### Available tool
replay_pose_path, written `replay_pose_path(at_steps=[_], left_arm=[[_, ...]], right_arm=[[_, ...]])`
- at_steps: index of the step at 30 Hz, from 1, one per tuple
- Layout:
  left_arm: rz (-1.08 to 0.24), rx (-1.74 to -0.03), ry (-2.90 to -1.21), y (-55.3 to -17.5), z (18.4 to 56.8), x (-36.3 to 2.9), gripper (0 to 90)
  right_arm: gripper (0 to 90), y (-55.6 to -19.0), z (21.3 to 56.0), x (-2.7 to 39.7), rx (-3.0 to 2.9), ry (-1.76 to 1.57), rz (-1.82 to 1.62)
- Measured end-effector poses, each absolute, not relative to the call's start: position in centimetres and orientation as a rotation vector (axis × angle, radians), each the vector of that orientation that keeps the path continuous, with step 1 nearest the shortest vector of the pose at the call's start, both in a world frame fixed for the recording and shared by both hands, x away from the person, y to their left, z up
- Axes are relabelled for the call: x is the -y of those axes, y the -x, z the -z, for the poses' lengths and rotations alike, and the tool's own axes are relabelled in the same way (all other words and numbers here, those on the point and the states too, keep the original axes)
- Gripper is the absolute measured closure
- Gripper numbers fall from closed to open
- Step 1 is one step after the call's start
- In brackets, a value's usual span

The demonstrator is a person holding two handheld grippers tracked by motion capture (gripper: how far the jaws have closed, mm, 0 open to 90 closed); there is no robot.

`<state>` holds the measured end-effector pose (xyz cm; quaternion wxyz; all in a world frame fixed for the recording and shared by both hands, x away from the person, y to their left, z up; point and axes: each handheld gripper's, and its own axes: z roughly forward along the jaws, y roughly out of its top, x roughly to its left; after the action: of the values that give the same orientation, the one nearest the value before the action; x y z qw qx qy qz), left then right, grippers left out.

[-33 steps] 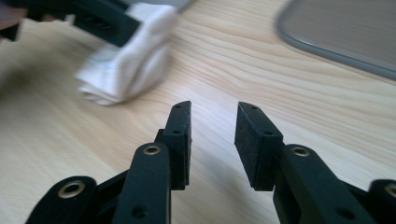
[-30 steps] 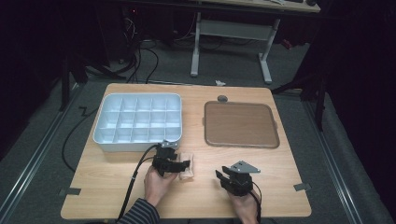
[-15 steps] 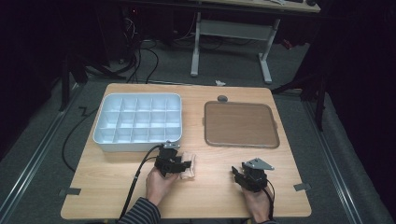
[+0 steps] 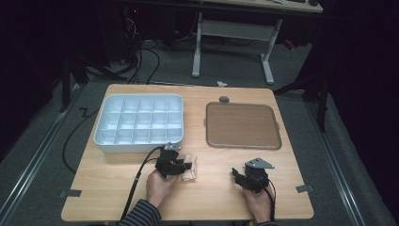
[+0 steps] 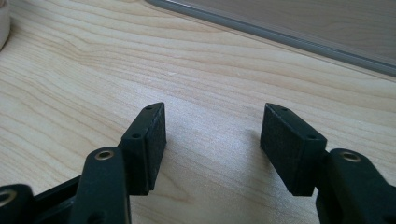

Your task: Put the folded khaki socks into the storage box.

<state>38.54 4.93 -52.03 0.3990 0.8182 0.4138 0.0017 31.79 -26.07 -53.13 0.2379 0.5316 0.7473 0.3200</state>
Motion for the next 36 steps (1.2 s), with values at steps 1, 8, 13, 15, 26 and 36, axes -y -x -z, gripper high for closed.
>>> replay_pose_path(at_steps=[1,8,13,15,26,36], left_arm=[[-0.004,-1.045,-2.072,-38.5,52.0,-5.0,70.1],[0.013,-1.029,-2.080,-38.5,51.9,-5.1,72.3],[0.029,-1.024,-2.075,-38.6,51.9,-5.3,72.6],[0.037,-1.022,-2.076,-38.6,51.9,-5.4,72.7],[0.034,-1.019,-2.079,-38.5,51.4,-6.0,73.2],[0.029,-1.009,-2.085,-38.4,50.9,-6.6,73.3]], right_arm=[[40.2,-31.8,53.1,26.1,-2.048,-1.458,-0.879],[39.8,-31.9,53.1,26.2,-2.051,-1.460,-0.891],[39.8,-31.9,53.1,26.3,-2.049,-1.468,-0.900],[39.8,-31.9,53.1,26.3,-2.050,-1.467,-0.901],[39.7,-31.9,53.1,26.3,-2.050,-1.469,-0.905],[39.7,-31.9,53.1,26.3,-2.050,-1.467,-0.904]])
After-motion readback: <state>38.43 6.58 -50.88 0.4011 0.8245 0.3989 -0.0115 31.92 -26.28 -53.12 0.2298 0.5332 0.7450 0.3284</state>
